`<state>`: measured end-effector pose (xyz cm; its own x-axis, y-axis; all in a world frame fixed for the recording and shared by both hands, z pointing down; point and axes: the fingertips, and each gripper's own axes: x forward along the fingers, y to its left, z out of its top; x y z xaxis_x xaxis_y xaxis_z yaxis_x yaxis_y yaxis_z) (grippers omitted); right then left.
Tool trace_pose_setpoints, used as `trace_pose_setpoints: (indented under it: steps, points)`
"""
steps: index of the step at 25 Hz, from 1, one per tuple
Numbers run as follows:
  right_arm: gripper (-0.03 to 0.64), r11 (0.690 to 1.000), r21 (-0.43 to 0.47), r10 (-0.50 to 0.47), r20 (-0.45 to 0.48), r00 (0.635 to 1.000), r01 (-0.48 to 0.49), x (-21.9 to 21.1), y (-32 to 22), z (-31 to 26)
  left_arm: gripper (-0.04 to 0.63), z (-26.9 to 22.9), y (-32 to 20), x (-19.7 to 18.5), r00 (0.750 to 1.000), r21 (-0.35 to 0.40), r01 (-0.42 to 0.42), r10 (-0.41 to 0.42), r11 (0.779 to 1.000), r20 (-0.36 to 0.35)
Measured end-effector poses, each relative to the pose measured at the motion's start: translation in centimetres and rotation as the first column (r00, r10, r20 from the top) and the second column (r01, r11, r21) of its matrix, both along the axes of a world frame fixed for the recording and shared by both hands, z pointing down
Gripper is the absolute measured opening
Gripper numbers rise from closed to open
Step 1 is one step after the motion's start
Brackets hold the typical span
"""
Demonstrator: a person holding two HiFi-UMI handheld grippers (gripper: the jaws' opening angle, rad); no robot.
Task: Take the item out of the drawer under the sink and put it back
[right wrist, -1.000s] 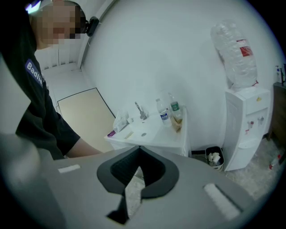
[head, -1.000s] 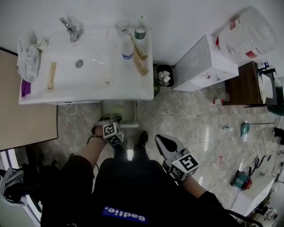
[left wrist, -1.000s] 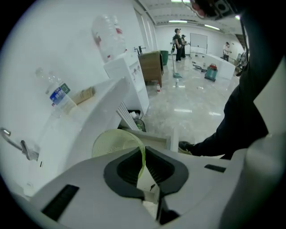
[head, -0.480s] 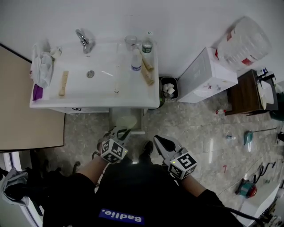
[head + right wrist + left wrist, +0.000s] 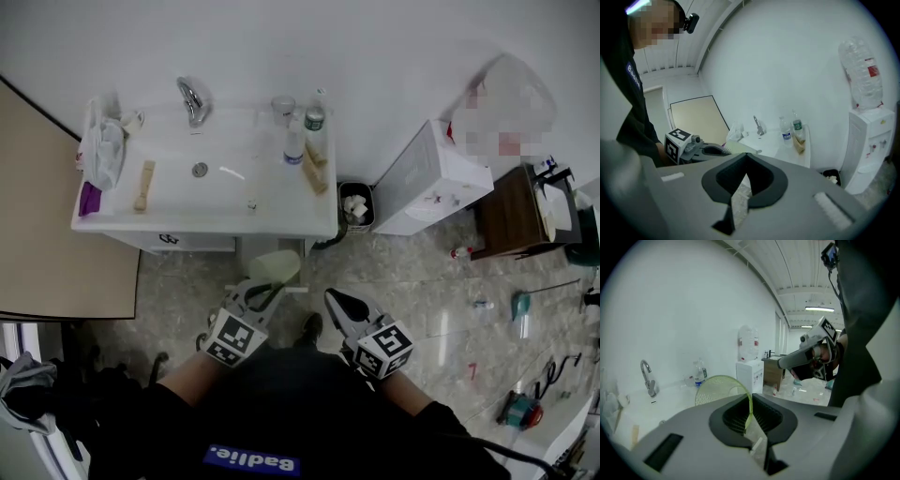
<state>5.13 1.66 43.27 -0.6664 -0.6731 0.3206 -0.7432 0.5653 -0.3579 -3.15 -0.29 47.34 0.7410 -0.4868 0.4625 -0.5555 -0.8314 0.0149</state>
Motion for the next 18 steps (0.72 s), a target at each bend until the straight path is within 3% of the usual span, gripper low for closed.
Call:
trace_pose_setpoints:
  steps: [11, 18]
  points:
    - [0.002, 0.996, 0.046, -0.070, -0.021, 0.997, 0.071, -2.7, 0.5, -1.7, 0.023, -7.7, 1.5, -0.6, 0.970, -0.007, 0.044, -0.045, 0.999, -0.239]
    - [0.002, 0.993, 0.066, -0.099, -0.030, 0.995, 0.101, -3.6, 0.3, -2.9, 0.023, -9.3, 1.4, -1.4, 0.957, 0.002, 0.059, -0.055, 0.998, -0.284]
